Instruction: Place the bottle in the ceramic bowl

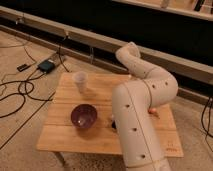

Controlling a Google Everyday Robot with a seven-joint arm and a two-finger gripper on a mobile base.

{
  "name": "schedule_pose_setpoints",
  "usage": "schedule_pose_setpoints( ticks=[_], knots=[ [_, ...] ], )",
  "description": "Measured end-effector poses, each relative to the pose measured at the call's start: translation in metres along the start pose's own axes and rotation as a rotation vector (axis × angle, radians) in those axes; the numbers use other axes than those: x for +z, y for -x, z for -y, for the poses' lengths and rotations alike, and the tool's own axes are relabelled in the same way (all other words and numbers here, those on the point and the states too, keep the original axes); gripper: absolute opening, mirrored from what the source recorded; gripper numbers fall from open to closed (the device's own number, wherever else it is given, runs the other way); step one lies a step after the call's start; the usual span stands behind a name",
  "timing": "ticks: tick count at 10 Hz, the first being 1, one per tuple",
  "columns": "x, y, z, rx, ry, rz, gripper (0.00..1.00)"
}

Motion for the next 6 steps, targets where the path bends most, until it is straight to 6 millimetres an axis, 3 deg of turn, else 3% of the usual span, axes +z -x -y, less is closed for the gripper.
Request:
schedule_pose_setpoints(
  ticks=[3, 6],
  knots=[
    [-0.052, 0.017, -0.029, -0.023, -0.039, 0.073, 0.0],
    [-0.098, 0.034, -0.078, -0.043, -0.036, 0.142, 0.0]
  ],
)
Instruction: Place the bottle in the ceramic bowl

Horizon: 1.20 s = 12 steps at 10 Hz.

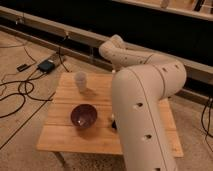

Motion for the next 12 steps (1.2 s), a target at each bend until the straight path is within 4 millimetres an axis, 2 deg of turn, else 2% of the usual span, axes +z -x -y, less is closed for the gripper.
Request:
schedule_pose_setpoints(
  ticks=[1, 4, 12],
  knots=[
    [-0.012, 0.01, -0.019, -0.004, 0.014, 0.026, 0.0],
    [-0.036, 0.035, -0.054, -0.02, 0.052, 0.081, 0.0],
    [-0.073, 0.091, -0.114, -0.051, 0.06, 0.151, 0.0]
  ],
)
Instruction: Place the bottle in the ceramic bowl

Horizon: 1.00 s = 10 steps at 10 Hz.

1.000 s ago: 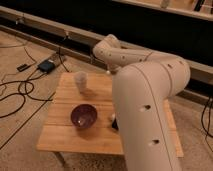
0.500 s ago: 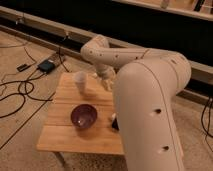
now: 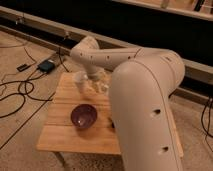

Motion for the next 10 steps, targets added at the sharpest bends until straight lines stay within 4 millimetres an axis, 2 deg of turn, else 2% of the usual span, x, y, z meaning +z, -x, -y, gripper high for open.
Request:
schedule_pose_setpoints(
  ticks=[3, 10],
  knots=[
    [-0.005, 0.023, -0.028, 0.028, 0.017, 0.023, 0.0],
    [-0.006, 0.052, -0.072, 0.126, 0.059, 0.05, 0.0]
  ],
)
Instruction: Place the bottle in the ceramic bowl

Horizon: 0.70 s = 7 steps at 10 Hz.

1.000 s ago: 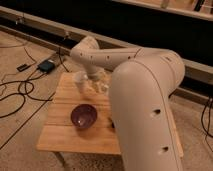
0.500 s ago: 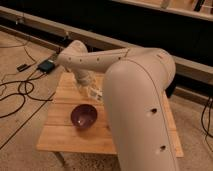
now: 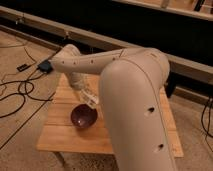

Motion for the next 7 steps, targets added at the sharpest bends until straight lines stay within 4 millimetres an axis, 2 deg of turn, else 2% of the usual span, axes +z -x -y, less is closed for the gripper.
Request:
schedule_pose_setpoints(
  ticks=[7],
  knots=[
    [0.017, 0.018, -0.034, 0.042, 0.05, -0.002, 0.0]
  ],
)
